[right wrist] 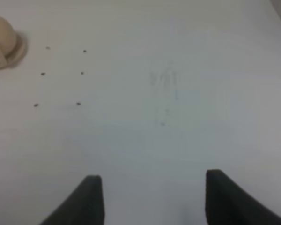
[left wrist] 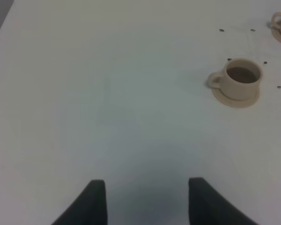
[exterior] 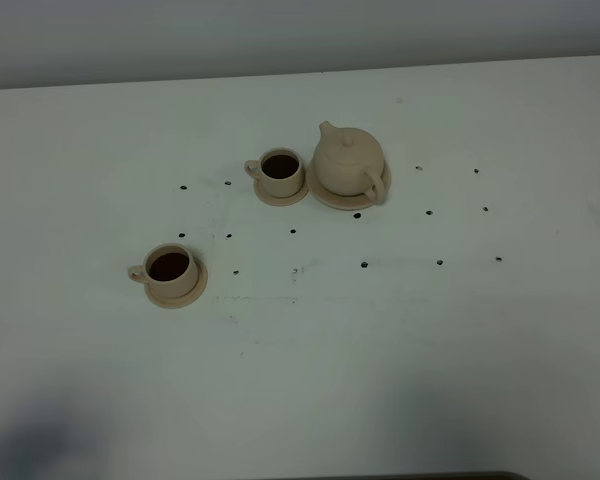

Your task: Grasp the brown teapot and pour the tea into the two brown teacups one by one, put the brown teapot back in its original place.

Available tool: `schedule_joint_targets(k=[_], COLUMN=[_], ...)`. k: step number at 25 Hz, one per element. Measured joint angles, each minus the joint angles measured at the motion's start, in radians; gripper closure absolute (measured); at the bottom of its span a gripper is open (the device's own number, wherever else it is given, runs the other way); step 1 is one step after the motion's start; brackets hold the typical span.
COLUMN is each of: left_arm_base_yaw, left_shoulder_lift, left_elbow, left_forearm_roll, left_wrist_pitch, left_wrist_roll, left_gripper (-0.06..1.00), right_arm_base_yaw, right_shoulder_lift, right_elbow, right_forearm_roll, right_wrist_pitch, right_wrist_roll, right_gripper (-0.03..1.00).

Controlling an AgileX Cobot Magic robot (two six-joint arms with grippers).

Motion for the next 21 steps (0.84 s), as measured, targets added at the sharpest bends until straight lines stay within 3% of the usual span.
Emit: schedule_joint_targets(k=[21], left_arm_base_yaw=[0.0], left_shoulder_lift=[0.0], left_elbow=[0.0], left_forearm_roll=[0.0], left_wrist_pitch=[0.0], left_wrist_roll=[0.0], left_gripper=[0.51], right_arm_base_yaw=[0.001], right_shoulder_lift=[-0.001], right_elbow=[0.0], right_forearm_roll=[0.0], right_wrist_pitch=[0.0], right_wrist_roll=[0.002], right_gripper=[0.5])
